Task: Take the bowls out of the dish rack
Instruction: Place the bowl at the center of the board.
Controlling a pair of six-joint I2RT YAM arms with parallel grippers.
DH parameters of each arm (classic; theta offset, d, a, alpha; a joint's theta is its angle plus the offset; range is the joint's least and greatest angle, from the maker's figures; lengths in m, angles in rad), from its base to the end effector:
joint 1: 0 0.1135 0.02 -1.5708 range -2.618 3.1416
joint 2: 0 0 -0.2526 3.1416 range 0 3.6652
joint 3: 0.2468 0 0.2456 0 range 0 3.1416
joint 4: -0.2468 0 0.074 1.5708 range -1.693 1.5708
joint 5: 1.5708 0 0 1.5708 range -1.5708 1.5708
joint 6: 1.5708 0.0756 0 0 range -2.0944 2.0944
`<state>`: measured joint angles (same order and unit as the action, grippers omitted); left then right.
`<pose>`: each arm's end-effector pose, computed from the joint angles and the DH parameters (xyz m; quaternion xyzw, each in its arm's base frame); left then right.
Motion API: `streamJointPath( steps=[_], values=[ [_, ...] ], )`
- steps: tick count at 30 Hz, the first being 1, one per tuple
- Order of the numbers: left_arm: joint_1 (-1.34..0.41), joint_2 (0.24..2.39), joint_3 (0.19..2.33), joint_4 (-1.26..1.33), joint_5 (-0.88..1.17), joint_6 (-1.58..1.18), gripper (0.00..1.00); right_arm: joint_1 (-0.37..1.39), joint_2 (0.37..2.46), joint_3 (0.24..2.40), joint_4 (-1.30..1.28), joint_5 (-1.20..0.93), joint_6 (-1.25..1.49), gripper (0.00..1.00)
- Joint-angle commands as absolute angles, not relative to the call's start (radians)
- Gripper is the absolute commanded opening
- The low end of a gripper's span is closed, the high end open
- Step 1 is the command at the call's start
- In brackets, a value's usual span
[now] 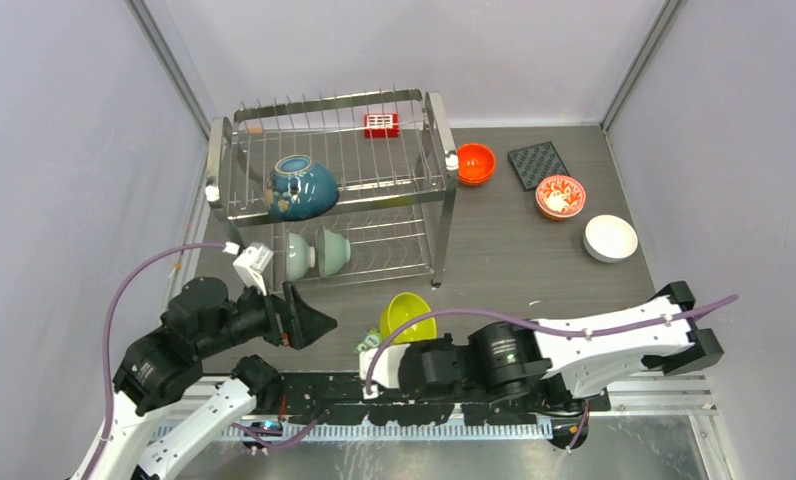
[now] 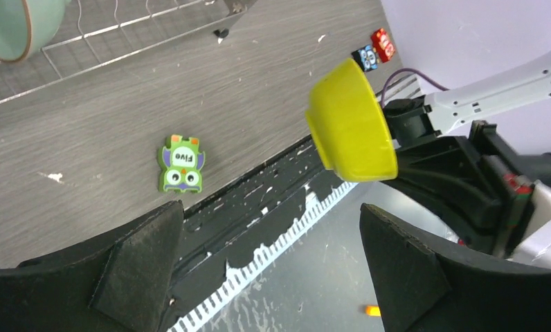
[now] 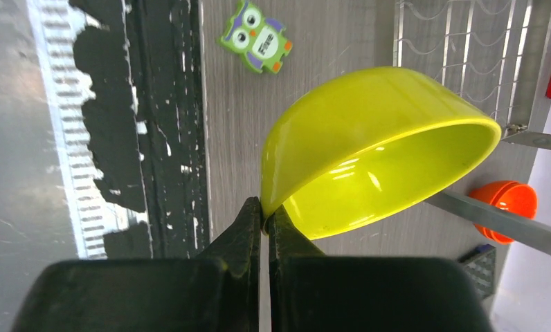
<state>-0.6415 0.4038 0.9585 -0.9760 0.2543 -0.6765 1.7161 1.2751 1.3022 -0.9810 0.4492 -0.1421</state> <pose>0.0630 -0.0708 0.3290 0.0544 0.8336 -0.4143 0.3612 -0.0059 0.2670 0.3057 -0.7036 0.6102 0.0598 0.3592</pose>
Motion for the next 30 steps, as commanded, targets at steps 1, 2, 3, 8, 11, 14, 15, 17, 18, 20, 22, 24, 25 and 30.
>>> streamJointPath(
  steps=[1,2,3,8,11,14,15,17,18,20,22,24,25,30],
  values=[
    [-0.643,0.436,0.944,-1.035,0.267,-0.673,1.0,1.74,1.345,1.277,-0.965,0.493,-0.198,0.01],
    [-0.643,0.443,0.941,-1.037,0.264,-0.672,1.0,1.74,1.351,1.27,-0.96,0.484,-0.197,0.01],
    [-0.644,0.45,0.94,-1.038,0.261,-0.671,1.0,1.741,1.354,1.257,-0.951,0.479,-0.196,0.01],
    [-0.644,0.494,0.932,-1.022,0.259,-0.668,1.0,1.743,1.358,1.205,-0.921,0.469,-0.189,0.01],
    [-0.646,0.52,0.912,-0.984,0.264,-0.685,1.0,1.744,1.359,1.17,-0.91,0.468,-0.198,0.01],
    [-0.68,0.545,0.871,-0.948,0.229,-0.709,1.0,1.75,1.365,1.143,-0.907,0.466,-0.209,0.01],
    [-0.707,0.553,0.857,-0.937,0.198,-0.721,1.0,1.749,1.365,1.136,-0.905,0.465,-0.211,0.01],
    [-0.797,0.564,0.835,-0.911,0.103,-0.752,1.0,1.749,1.358,1.124,-0.895,0.464,-0.217,0.01],
    [-0.855,0.571,0.827,-0.899,0.039,-0.773,1.0,1.75,1.356,1.121,-0.892,0.465,-0.219,0.01],
    [-1.028,0.6,0.813,-0.856,-0.105,-0.817,1.0,1.75,1.35,1.115,-0.89,0.469,-0.219,0.01],
    [-1.179,0.645,0.809,-0.82,-0.278,-0.857,1.0,1.749,1.339,1.105,-0.889,0.465,-0.221,0.01],
    [-1.296,0.696,0.823,-0.796,-0.404,-0.884,1.0,1.749,1.327,1.097,-0.893,0.457,-0.216,0.01],
    [-1.337,0.716,0.832,-0.786,-0.447,-0.892,1.0,1.748,1.321,1.096,-0.898,0.453,-0.213,0.01],
    [-1.393,0.772,0.843,-0.711,-0.509,-0.914,1.0,1.753,1.29,1.087,-0.924,0.429,-0.203,0.01]
  ],
)
